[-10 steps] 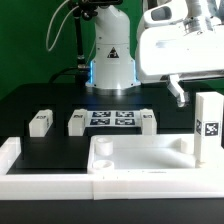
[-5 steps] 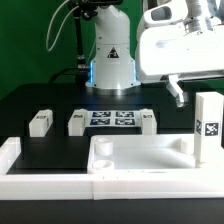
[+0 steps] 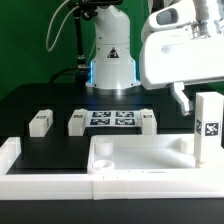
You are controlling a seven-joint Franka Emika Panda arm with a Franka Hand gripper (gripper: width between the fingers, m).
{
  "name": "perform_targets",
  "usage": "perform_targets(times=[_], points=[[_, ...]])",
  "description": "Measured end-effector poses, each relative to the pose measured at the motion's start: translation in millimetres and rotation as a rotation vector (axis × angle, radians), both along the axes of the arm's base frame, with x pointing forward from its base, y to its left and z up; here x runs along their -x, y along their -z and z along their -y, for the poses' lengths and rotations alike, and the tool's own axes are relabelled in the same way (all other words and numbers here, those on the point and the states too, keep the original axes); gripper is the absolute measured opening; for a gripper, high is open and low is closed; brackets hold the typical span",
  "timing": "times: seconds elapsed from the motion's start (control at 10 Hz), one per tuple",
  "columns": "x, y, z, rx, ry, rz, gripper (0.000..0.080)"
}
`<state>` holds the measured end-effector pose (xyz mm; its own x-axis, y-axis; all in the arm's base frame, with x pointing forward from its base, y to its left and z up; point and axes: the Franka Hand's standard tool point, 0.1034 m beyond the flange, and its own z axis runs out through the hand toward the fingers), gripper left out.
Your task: Assemble desk
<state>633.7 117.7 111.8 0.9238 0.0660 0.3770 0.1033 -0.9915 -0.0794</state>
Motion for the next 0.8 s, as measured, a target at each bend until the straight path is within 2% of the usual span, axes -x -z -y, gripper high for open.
perform_targets(times=[0.2,0.4,0.6,0.8], points=[[-6.6,-4.0,4.4,-0.001,-0.005,-0.096,0.0649],[0.3,-4.3,14.1,-0.001,-0.010,-0.265,0.0649],[2.1,-3.6,14.5,-0.003,-0.003,-0.296,0.0649],[2.2,-3.4,14.6,-0.010,0.025,-0.299,0.0388]])
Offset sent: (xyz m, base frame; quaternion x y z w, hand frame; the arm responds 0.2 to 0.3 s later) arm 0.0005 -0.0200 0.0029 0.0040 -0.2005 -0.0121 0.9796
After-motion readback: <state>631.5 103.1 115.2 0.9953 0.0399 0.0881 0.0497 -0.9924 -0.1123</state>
